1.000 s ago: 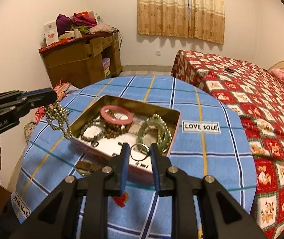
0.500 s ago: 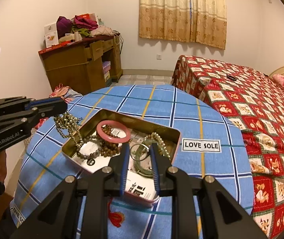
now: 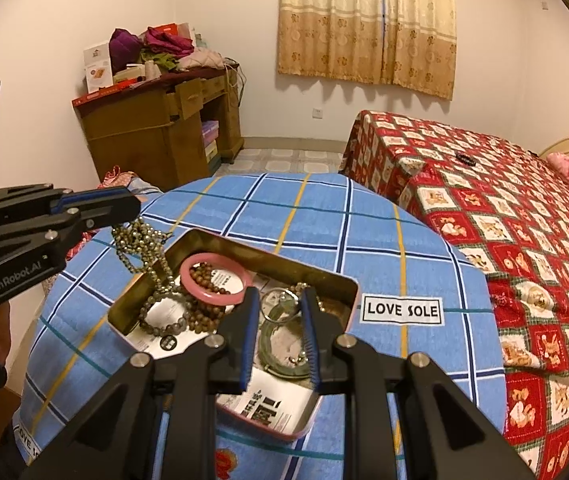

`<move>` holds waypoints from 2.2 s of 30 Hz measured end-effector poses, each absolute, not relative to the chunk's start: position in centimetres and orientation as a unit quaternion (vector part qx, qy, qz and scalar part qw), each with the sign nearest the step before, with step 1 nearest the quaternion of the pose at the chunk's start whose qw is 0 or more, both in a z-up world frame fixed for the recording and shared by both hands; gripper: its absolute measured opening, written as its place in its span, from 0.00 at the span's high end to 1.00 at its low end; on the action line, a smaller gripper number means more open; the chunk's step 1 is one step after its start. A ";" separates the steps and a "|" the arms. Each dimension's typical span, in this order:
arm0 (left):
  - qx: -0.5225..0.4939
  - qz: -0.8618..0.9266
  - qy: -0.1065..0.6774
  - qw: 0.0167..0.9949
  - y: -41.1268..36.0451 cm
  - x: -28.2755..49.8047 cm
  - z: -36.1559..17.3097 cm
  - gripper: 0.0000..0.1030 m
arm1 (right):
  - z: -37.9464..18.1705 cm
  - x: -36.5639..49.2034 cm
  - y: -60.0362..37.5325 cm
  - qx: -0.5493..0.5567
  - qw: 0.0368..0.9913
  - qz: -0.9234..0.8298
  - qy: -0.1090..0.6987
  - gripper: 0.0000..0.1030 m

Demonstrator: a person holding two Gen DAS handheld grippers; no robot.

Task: Organize jewelry
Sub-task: 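Lower both into the tin and open the left and right grippers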

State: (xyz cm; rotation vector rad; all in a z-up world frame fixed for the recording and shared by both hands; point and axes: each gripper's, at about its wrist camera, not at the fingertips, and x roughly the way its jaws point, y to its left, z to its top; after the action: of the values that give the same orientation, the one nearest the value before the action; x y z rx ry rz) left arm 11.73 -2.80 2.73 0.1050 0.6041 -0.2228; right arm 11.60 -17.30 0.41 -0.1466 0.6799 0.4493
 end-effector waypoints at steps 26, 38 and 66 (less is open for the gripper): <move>0.058 -0.103 0.342 0.932 -3.6 15.4 -0.9 0.91 | -1.9 15.6 -16.5 -0.071 0.906 0.202 0.364 0.77; 0.064 -0.101 0.358 0.926 -3.6 16.0 -2.4 0.91 | -3.1 16.6 -15.7 -0.076 0.900 0.199 0.380 0.77; 0.065 -0.097 0.376 0.919 -2.8 15.8 -4.1 0.90 | -4.6 17.0 -15.7 -0.080 0.897 0.190 0.391 0.77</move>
State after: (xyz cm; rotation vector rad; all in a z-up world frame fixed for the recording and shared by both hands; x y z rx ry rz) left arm 15.83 -2.84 -4.14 0.1344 0.7730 -0.1994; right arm 16.97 -15.66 -4.61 -0.1657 0.8103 0.3946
